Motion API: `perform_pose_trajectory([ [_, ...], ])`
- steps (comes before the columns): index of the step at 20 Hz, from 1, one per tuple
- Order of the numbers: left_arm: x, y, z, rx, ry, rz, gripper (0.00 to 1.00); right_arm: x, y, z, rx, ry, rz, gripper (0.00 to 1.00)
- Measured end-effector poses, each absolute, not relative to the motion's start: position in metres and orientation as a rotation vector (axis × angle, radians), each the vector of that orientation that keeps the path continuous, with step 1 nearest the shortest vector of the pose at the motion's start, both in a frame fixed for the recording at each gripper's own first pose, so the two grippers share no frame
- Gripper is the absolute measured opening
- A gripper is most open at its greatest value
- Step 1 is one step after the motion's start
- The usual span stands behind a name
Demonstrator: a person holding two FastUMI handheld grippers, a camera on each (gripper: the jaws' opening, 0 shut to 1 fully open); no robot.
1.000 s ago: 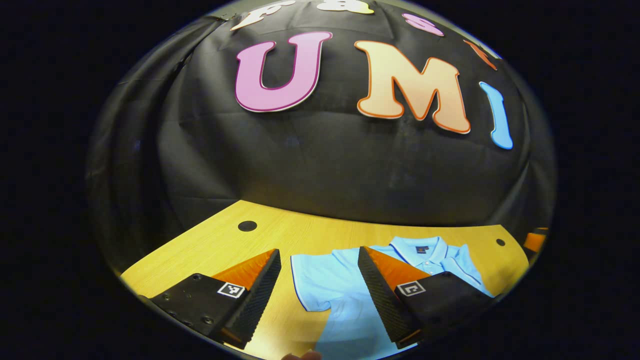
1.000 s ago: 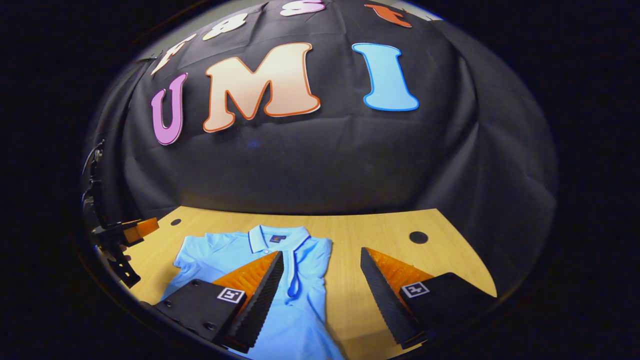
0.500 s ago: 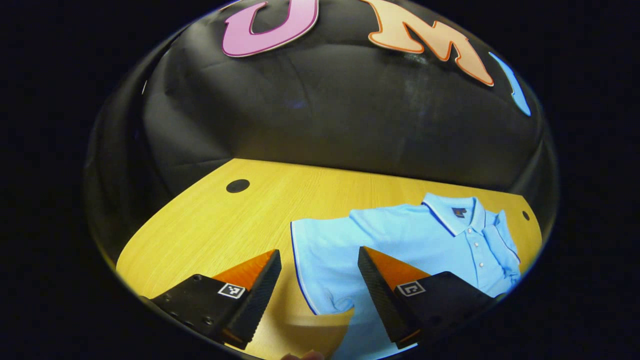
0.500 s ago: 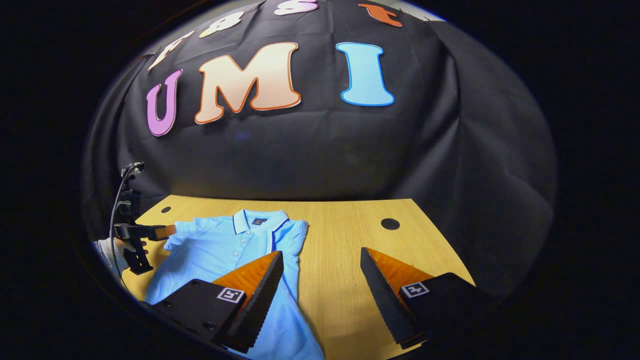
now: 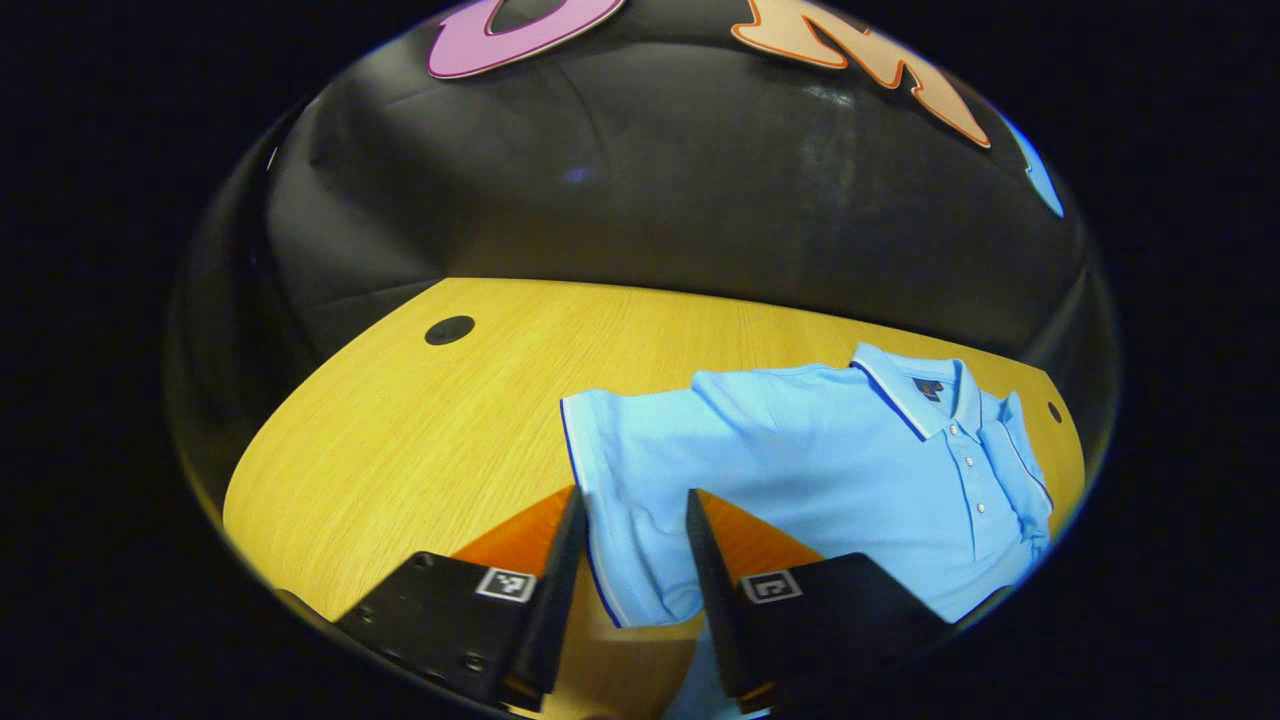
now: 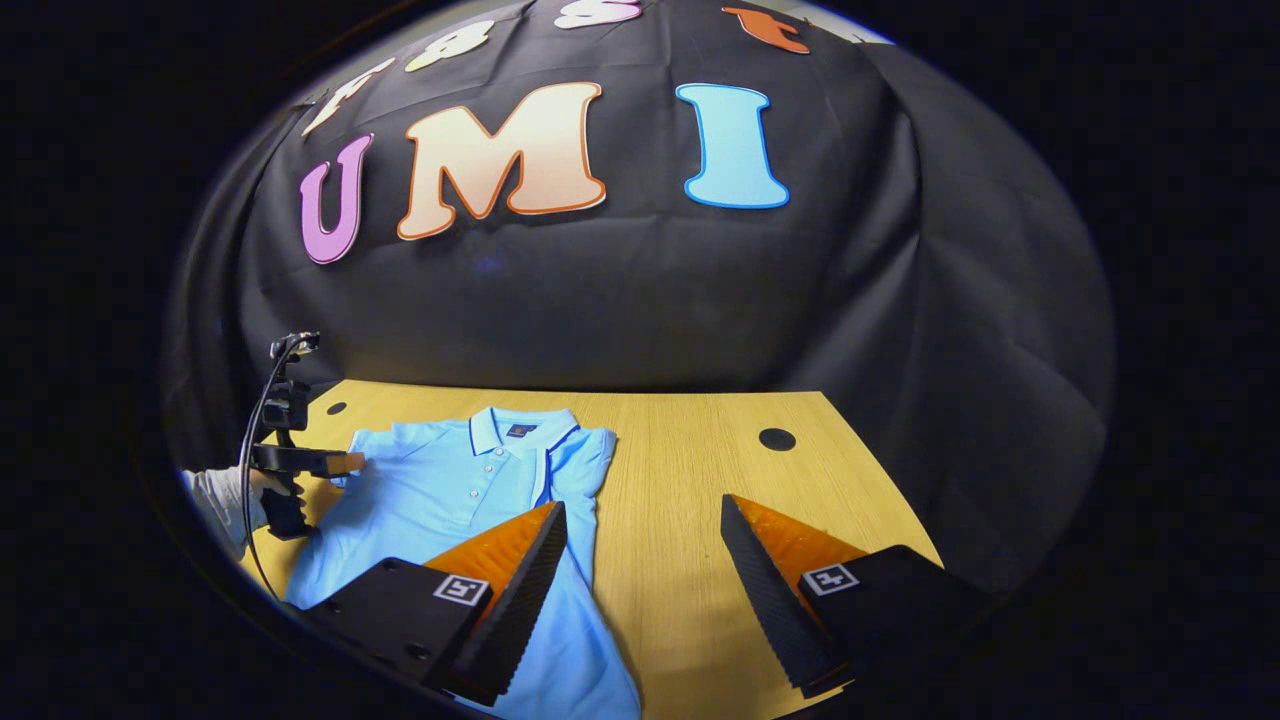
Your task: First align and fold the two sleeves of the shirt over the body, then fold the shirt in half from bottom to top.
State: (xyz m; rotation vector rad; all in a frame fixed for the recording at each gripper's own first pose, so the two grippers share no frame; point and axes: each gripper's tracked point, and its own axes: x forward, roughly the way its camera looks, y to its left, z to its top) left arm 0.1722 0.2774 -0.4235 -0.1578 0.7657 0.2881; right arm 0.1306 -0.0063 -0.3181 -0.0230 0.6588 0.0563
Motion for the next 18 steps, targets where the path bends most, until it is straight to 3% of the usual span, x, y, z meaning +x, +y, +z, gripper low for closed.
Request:
perform_pose_trajectory([
  [1, 0.174, 0.272, -0.423, -0.169, 0.763, 0.275, 0.5, 0.13, -0.007, -0.318, -0.022, 0.659, 0.055, 0.98],
  [2, 0.177, 0.269, -0.423, -0.183, 0.755, 0.271, 0.24, 0.13, -0.009, -0.317, -0.022, 0.66, 0.051, 0.98],
  [4, 0.181, 0.271, -0.42, -0.199, 0.729, 0.306, 0.0, 0.129, -0.015, -0.313, -0.023, 0.654, 0.042, 0.98],
  [7, 0.188, 0.253, -0.408, -0.229, 0.705, 0.283, 0.0, 0.123, -0.024, -0.309, -0.023, 0.651, 0.031, 0.94],
  [8, 0.191, 0.245, -0.399, -0.234, 0.696, 0.262, 0.0, 0.122, -0.026, -0.307, -0.023, 0.65, 0.028, 0.98],
  [10, 0.199, 0.223, -0.384, -0.226, 0.682, 0.213, 0.0, 0.119, -0.029, -0.306, -0.015, 0.65, 0.023, 0.94],
  [14, 0.213, 0.167, -0.357, -0.232, 0.649, 0.088, 0.0, 0.113, -0.028, -0.303, 0.004, 0.64, 0.022, 0.98],
  [18, 0.217, 0.123, -0.362, -0.182, 0.669, 0.007, 0.0, 0.108, -0.019, -0.306, 0.004, 0.646, 0.035, 0.94],
])
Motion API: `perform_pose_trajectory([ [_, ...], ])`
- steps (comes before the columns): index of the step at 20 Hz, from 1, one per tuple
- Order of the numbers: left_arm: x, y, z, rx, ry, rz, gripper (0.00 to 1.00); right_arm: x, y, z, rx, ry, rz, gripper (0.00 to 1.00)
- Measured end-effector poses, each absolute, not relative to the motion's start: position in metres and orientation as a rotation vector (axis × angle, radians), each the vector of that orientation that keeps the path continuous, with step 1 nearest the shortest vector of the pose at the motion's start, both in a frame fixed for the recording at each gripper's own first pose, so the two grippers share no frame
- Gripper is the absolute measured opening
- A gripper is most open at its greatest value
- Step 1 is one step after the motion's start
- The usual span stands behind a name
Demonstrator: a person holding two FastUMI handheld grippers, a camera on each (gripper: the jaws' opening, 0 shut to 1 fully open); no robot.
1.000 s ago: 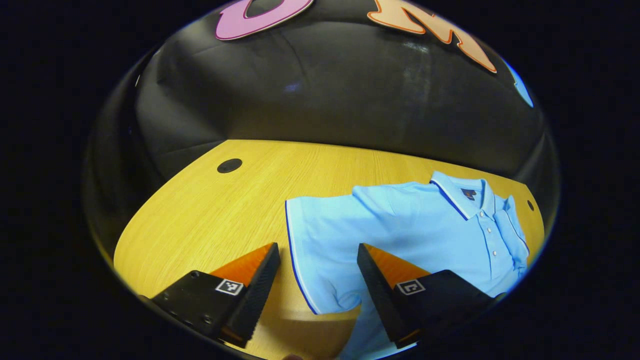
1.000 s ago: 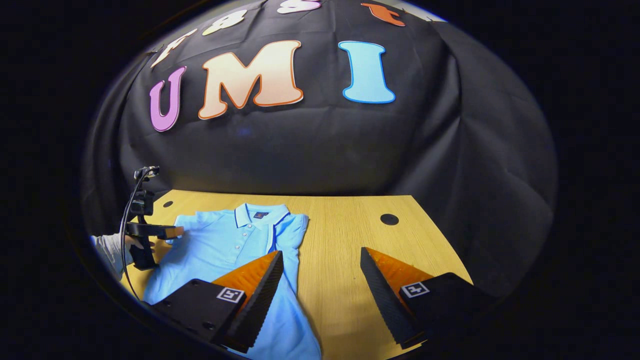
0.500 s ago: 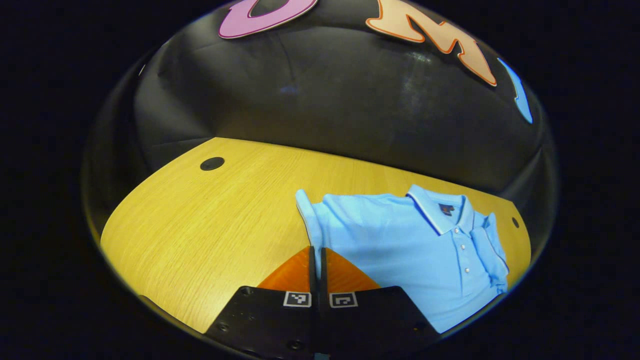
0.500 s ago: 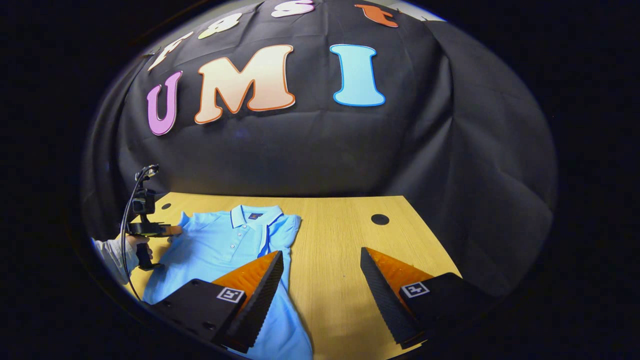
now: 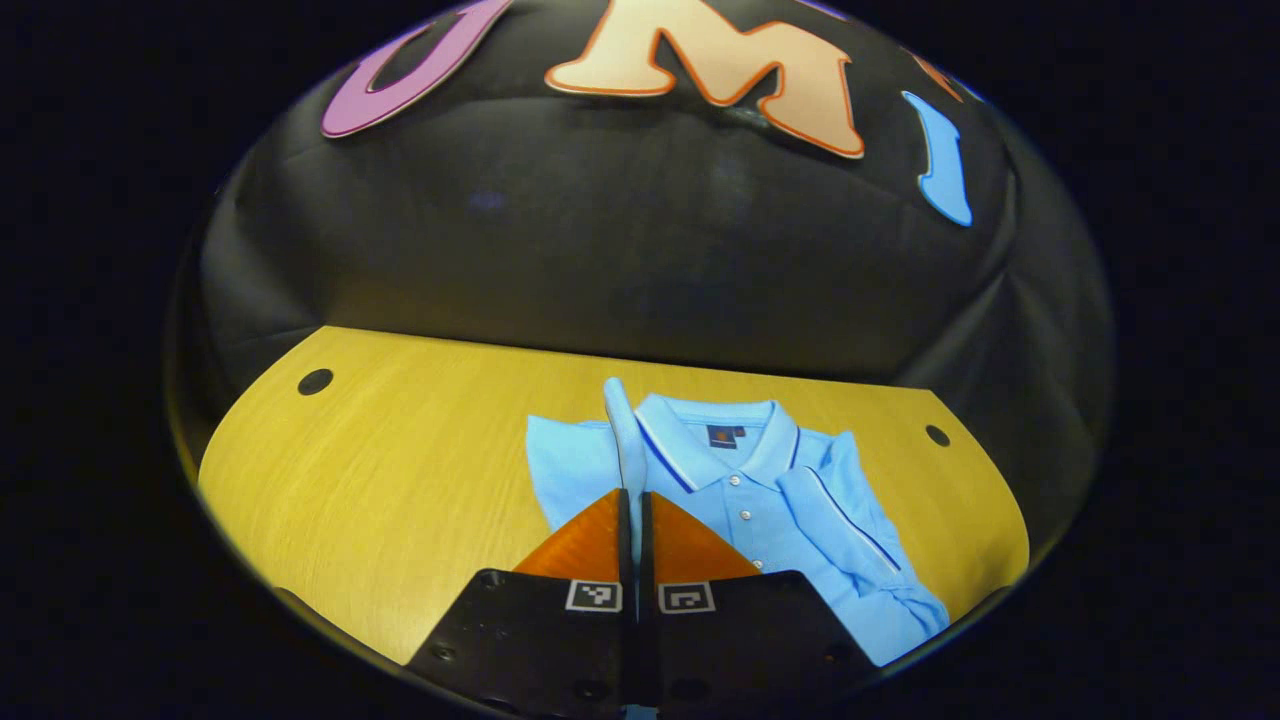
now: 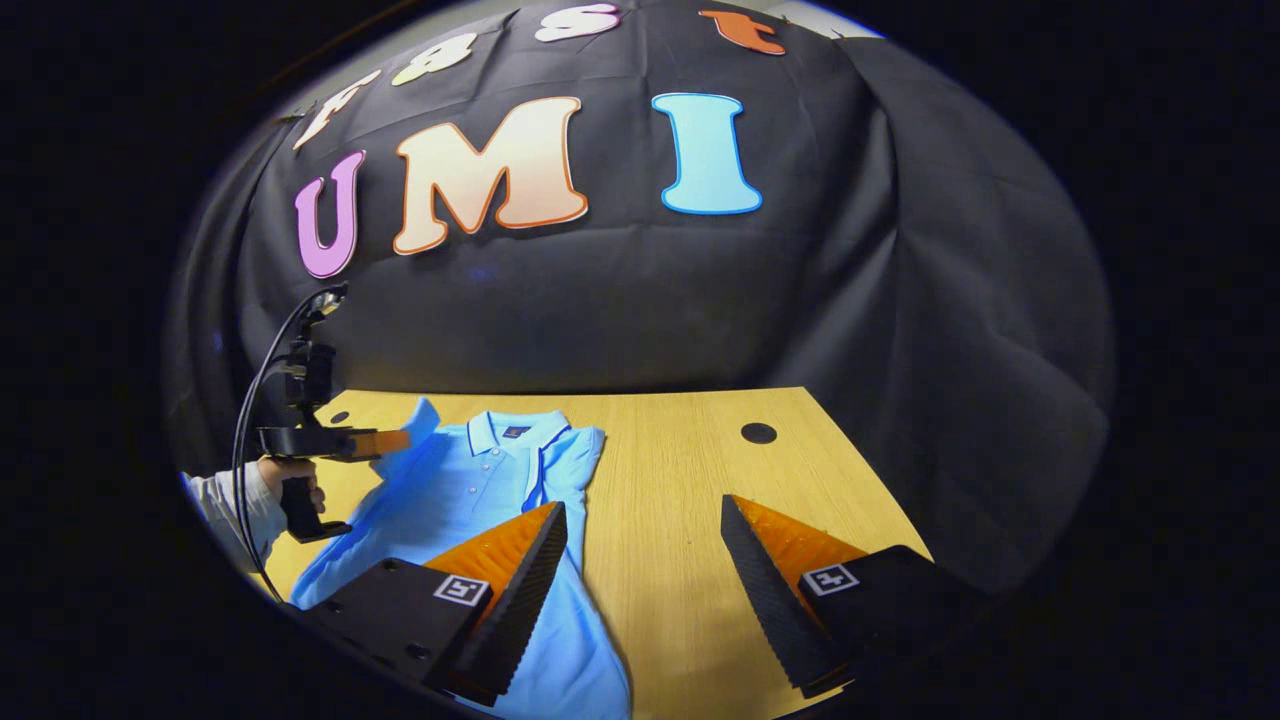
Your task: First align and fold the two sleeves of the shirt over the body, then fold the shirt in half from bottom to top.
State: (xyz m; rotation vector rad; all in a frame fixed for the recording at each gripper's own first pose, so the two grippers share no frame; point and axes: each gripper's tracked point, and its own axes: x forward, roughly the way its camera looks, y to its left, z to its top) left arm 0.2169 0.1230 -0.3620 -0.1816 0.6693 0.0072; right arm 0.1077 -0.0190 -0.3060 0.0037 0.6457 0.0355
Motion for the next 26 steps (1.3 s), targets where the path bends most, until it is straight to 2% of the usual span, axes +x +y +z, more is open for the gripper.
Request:
perform_pose_trajectory([
  [3, 0.216, 0.098, -0.379, -0.16, 0.7, -0.043, 0.0, 0.108, -0.012, -0.312, 0.016, 0.655, 0.036, 0.94],
  [4, 0.215, 0.093, -0.383, -0.156, 0.705, -0.056, 0.0, 0.108, -0.01, -0.315, 0.019, 0.66, 0.034, 0.98],
  [5, 0.213, 0.089, -0.386, -0.15, 0.711, -0.071, 0.0, 0.108, -0.007, -0.318, 0.02, 0.664, 0.034, 0.94],
  [6, 0.213, 0.088, -0.388, -0.143, 0.709, -0.076, 0.0, 0.107, -0.005, -0.32, 0.018, 0.667, 0.03, 0.98],
  [9, 0.211, 0.083, -0.373, -0.173, 0.649, -0.121, 0.03, 0.106, 0.006, -0.324, 0.022, 0.662, 0.025, 0.98],
  [10, 0.207, 0.081, -0.362, -0.182, 0.621, -0.136, 0.18, 0.106, 0.009, -0.321, 0.02, 0.648, 0.022, 0.98],
  [12, 0.185, 0.091, -0.336, -0.159, 0.588, -0.13, 1.0, 0.103, 0.016, -0.31, 0.028, 0.608, 0.032, 0.94],
  [14, 0.171, 0.093, -0.322, -0.136, 0.553, -0.118, 0.97, 0.094, 0.024, -0.305, 0.032, 0.587, 0.06, 0.98],
  [21, 0.055, 0.111, -0.263, -0.116, 0.522, -0.08, 0.96, 0.029, 0.026, -0.288, 0.038, 0.567, 0.115, 0.97],
  [23, 0.019, 0.115, -0.26, -0.107, 0.532, -0.08, 0.96, 0.006, 0.026, -0.288, 0.029, 0.579, 0.131, 0.98],
  [24, 0.002, 0.118, -0.261, -0.097, 0.539, -0.075, 0.96, -0.006, 0.026, -0.29, 0.028, 0.587, 0.137, 0.93],
  [26, -0.032, 0.122, -0.269, -0.08, 0.574, -0.07, 0.95, -0.034, 0.025, -0.299, 0.02, 0.619, 0.149, 0.93],
])
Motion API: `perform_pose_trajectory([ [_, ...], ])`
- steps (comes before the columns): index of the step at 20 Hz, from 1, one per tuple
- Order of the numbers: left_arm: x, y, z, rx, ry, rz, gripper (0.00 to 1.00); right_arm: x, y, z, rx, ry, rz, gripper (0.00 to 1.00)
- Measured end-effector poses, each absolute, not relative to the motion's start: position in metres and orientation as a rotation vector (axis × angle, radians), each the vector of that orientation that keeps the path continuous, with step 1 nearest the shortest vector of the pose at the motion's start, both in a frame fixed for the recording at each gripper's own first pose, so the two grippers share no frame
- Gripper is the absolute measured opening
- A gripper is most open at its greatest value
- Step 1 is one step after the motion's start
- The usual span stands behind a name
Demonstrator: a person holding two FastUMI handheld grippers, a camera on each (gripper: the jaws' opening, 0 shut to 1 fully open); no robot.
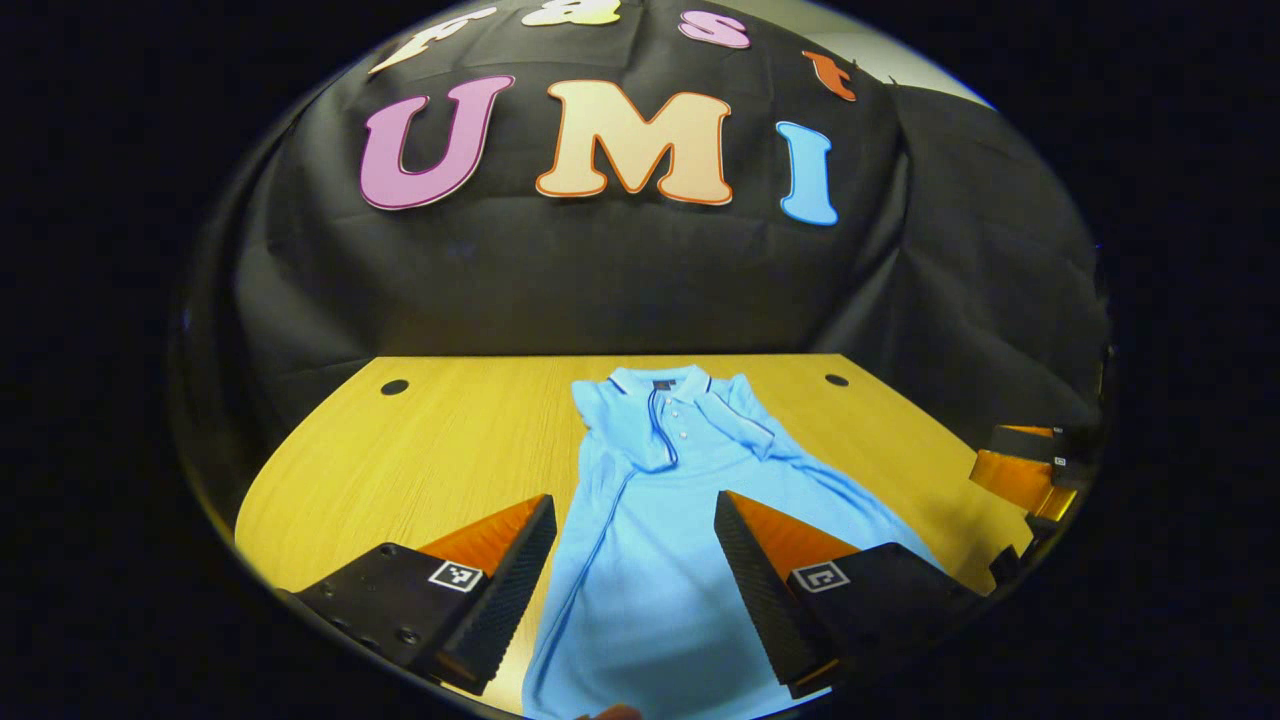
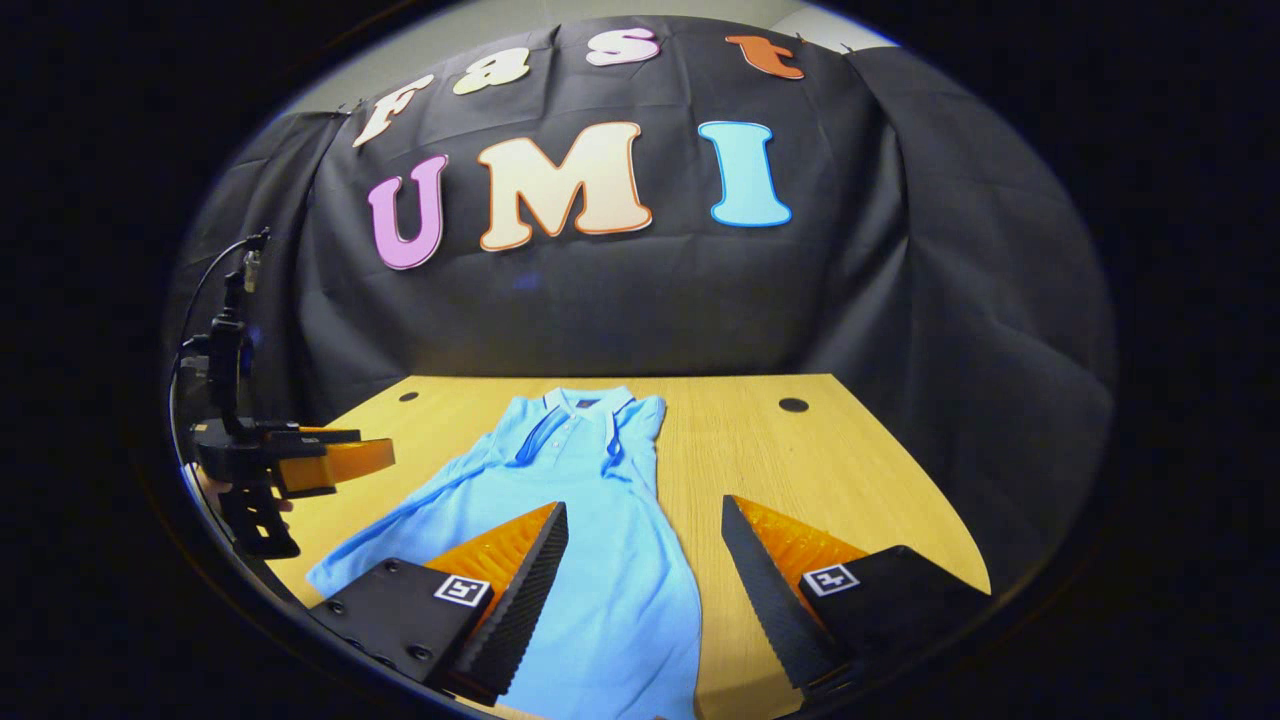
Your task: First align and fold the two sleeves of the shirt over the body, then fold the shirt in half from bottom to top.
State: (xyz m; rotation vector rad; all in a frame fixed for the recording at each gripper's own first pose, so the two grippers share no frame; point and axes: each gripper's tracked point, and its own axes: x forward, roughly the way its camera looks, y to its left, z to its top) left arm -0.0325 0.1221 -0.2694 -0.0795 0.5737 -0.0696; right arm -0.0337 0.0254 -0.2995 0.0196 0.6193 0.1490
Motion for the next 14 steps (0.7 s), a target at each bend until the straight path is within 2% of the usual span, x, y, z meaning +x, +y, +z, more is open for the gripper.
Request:
perform_pose_trajectory([
  [1, -0.05, 0.122, -0.276, -0.079, 0.599, -0.076, 0.96, -0.046, 0.025, -0.306, 0.016, 0.638, 0.155, 0.93],
  [2, -0.067, 0.12, -0.282, -0.079, 0.623, -0.088, 0.96, -0.059, 0.024, -0.312, 0.012, 0.659, 0.159, 0.98],
  [3, -0.082, 0.121, -0.289, -0.072, 0.645, -0.093, 0.96, -0.072, 0.023, -0.319, 0.009, 0.68, 0.163, 0.93],
  [6, -0.119, 0.126, -0.312, -0.04, 0.707, -0.092, 0.96, -0.104, 0.02, -0.338, -0.003, 0.737, 0.171, 0.98],
  [7, -0.125, 0.127, -0.316, -0.033, 0.709, -0.087, 0.96, -0.113, 0.02, -0.344, -0.011, 0.754, 0.173, 0.93],
  [8, -0.132, 0.127, -0.32, -0.028, 0.713, -0.086, 0.96, -0.12, 0.019, -0.35, -0.018, 0.77, 0.175, 0.98],
  [14, -0.173, 0.126, -0.343, -0.022, 0.782, -0.076, 0.96, -0.151, 0.018, -0.377, -0.041, 0.845, 0.18, 0.98],
])
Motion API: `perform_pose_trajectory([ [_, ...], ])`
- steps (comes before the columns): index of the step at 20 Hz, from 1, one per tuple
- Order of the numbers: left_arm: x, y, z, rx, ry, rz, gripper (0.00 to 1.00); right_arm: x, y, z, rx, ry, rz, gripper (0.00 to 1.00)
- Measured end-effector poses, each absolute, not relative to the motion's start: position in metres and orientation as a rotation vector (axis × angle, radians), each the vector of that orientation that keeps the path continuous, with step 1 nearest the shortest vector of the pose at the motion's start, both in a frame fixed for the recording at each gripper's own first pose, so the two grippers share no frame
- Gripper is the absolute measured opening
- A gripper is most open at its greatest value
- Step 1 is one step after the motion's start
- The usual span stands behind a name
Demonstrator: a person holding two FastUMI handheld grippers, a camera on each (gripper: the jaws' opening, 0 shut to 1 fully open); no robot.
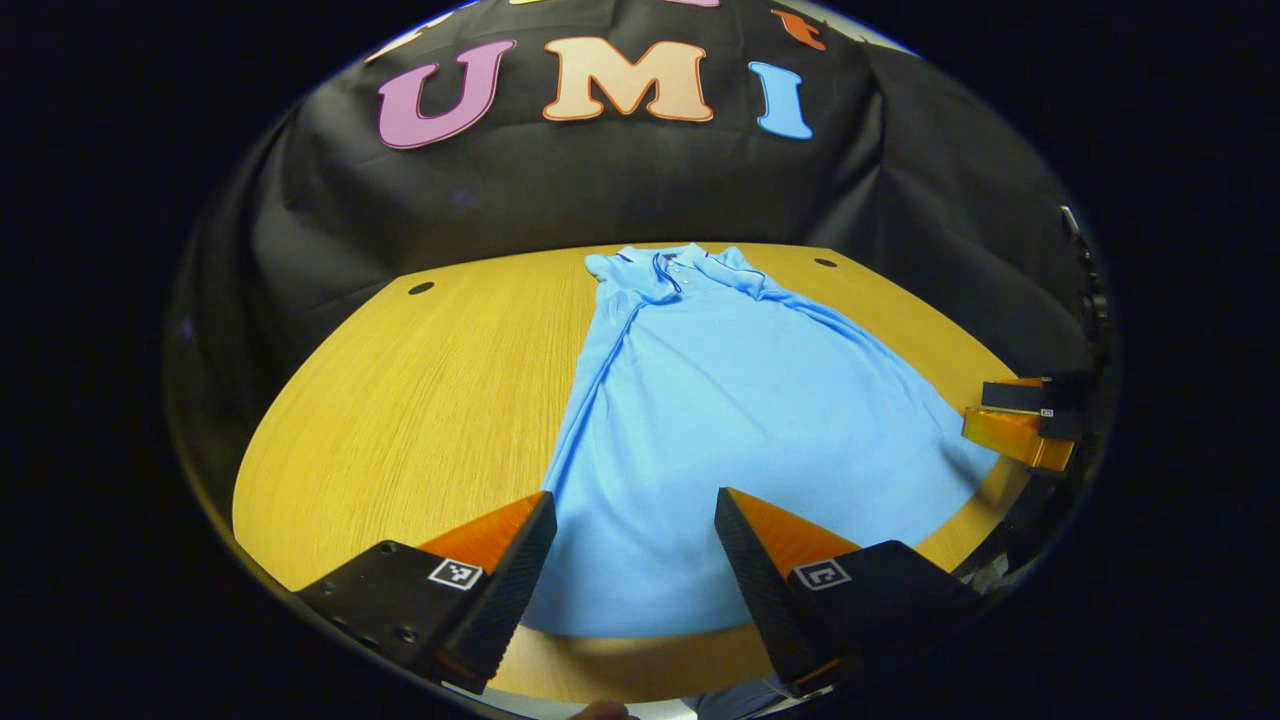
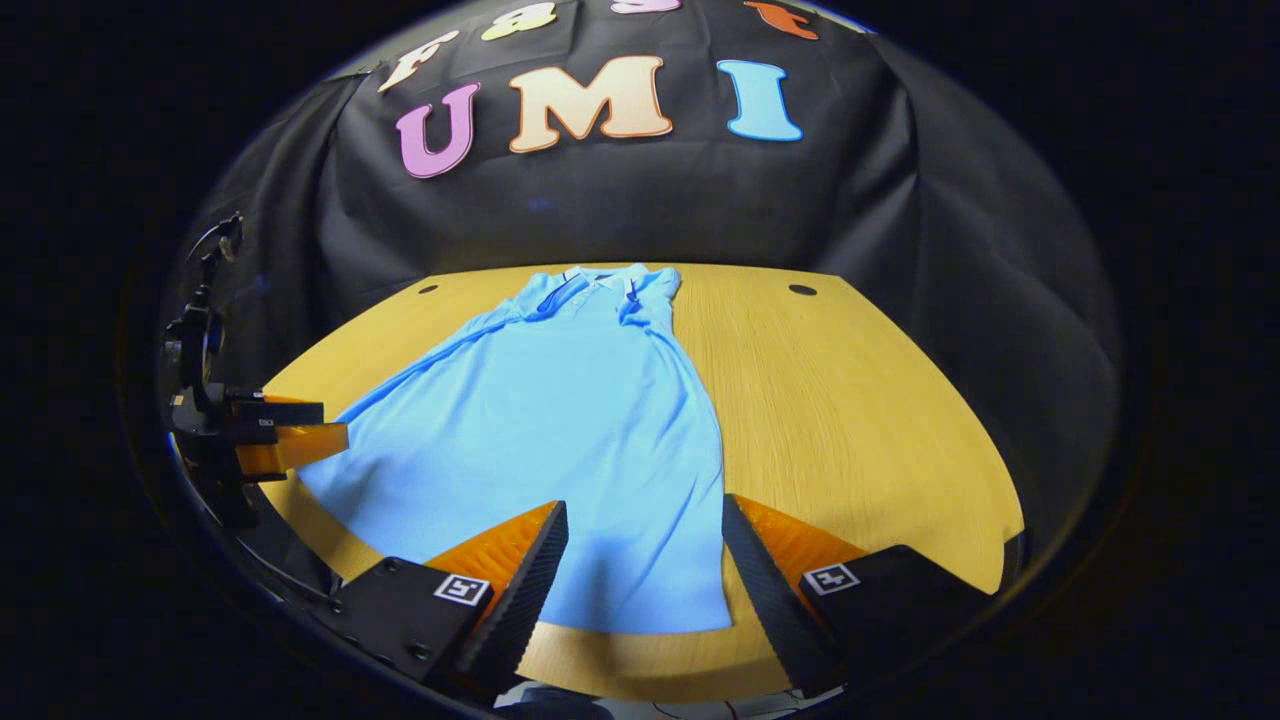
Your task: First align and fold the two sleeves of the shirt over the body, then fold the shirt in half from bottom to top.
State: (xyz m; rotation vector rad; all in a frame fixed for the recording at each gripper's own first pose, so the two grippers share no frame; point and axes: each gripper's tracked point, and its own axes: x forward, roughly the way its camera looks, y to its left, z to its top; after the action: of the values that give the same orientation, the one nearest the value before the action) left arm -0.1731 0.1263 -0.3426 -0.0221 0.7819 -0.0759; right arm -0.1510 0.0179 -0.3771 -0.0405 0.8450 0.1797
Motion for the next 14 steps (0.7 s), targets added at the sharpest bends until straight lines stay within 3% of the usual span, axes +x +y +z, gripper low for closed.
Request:
perform_pose_trajectory([
  [4, -0.19, 0.136, -0.356, 0.043, 0.806, -0.035, 0.96, -0.166, 0.015, -0.395, -0.063, 0.892, 0.172, 0.98],
  [6, -0.196, 0.141, -0.359, 0.052, 0.802, -0.004, 0.95, -0.179, 0.013, -0.405, -0.077, 0.937, 0.178, 0.93],
  [7, -0.194, 0.14, -0.357, 0.05, 0.794, 0.005, 0.96, -0.178, 0.014, -0.403, -0.071, 0.925, 0.172, 0.98],
  [9, -0.194, 0.139, -0.357, 0.051, 0.786, 0.008, 0.97, -0.18, 0.013, -0.402, -0.064, 0.938, 0.165, 0.94],
  [10, -0.194, 0.135, -0.36, 0.04, 0.791, -0.003, 0.96, -0.179, 0.013, -0.402, -0.06, 0.932, 0.162, 0.98],
  [11, -0.196, 0.132, -0.356, 0.017, 0.782, -0.012, 0.95, -0.18, 0.014, -0.405, -0.058, 0.943, 0.162, 0.94],
  [12, -0.196, 0.126, -0.36, -0.021, 0.783, -0.014, 0.89, -0.18, 0.015, -0.403, -0.055, 0.94, 0.159, 0.98],
  [13, -0.194, 0.115, -0.359, -0.059, 0.774, -0.018, 0.84, -0.181, 0.016, -0.404, -0.05, 0.948, 0.16, 0.93],
  [14, -0.192, 0.111, -0.36, -0.057, 0.77, -0.027, 0.59, -0.183, 0.021, -0.405, -0.04, 0.949, 0.173, 0.92],
])
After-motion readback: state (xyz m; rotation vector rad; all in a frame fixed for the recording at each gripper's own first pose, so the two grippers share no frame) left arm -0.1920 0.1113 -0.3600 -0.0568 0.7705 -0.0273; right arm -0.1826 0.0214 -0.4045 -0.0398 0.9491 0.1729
